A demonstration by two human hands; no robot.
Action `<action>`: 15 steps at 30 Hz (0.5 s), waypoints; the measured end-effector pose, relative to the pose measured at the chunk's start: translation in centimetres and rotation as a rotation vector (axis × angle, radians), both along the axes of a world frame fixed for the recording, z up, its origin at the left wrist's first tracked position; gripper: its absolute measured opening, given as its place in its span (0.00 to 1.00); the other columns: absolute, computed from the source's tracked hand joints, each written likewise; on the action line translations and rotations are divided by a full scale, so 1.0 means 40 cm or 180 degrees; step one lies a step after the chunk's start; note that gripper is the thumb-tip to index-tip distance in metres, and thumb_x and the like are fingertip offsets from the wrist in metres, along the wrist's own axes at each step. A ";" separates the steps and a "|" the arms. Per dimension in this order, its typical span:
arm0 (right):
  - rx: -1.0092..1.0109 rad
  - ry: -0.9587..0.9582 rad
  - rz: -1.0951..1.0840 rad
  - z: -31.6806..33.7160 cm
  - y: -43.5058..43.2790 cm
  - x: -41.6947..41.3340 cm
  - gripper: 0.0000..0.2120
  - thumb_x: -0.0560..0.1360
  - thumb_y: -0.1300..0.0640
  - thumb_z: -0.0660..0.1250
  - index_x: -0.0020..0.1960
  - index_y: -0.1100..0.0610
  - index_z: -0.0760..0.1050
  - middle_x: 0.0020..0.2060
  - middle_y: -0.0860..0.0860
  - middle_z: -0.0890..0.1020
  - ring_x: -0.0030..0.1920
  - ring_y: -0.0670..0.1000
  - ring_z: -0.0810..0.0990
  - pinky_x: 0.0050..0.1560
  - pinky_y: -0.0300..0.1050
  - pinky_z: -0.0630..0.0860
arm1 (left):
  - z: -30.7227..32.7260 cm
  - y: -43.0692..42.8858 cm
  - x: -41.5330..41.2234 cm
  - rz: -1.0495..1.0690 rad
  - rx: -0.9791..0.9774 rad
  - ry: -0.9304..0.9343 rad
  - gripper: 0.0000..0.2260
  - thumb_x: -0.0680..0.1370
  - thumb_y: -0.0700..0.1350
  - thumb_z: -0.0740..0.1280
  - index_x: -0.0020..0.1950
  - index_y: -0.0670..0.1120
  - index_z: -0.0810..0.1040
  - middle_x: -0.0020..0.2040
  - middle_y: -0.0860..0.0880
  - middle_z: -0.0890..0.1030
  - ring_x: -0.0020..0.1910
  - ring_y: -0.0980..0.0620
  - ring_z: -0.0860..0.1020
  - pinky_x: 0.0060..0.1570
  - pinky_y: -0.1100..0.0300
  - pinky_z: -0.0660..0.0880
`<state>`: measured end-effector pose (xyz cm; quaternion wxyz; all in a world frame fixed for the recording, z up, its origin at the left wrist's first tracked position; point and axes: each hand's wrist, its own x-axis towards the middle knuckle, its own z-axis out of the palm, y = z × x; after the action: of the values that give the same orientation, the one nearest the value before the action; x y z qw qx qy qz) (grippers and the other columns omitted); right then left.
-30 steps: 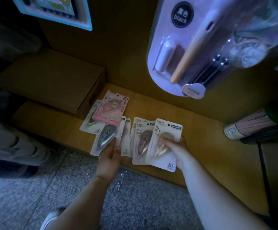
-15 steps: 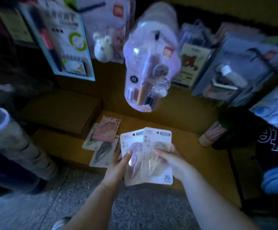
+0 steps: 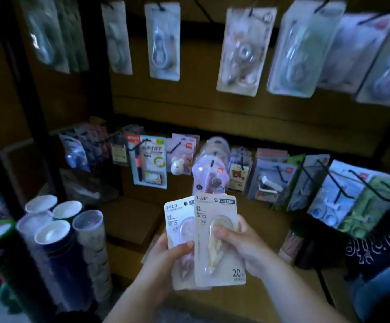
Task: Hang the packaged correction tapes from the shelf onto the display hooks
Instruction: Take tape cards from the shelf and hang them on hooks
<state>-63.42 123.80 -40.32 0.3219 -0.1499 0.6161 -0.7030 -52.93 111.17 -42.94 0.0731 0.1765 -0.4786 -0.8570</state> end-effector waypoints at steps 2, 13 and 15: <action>-0.0271 0.0184 0.0157 0.070 -0.006 0.001 0.31 0.51 0.54 0.82 0.50 0.57 0.72 0.35 0.51 0.84 0.31 0.46 0.84 0.31 0.39 0.81 | 0.061 -0.010 0.006 -0.0077 0.0003 0.0307 0.19 0.65 0.33 0.69 0.55 0.42 0.75 0.48 0.39 0.84 0.42 0.42 0.83 0.40 0.48 0.81; -0.0483 0.1191 0.0035 0.353 -0.038 -0.028 0.21 0.63 0.60 0.75 0.52 0.53 0.71 0.46 0.52 0.81 0.43 0.50 0.81 0.39 0.41 0.79 | 0.312 -0.052 -0.019 0.0244 -0.0732 0.1334 0.21 0.64 0.33 0.72 0.56 0.43 0.75 0.45 0.43 0.85 0.40 0.46 0.84 0.35 0.56 0.81; -0.0587 0.1217 -0.0086 0.382 -0.049 -0.033 0.20 0.63 0.61 0.75 0.50 0.52 0.71 0.45 0.52 0.81 0.42 0.50 0.81 0.38 0.42 0.79 | 0.335 -0.068 -0.030 0.0393 -0.0786 0.1399 0.18 0.65 0.34 0.70 0.53 0.45 0.76 0.44 0.44 0.86 0.39 0.47 0.84 0.35 0.56 0.81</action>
<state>-64.76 121.82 -25.04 0.1746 -0.3012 0.6010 -0.7195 -54.12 108.46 -29.54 0.2486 0.0047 -0.5406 -0.8037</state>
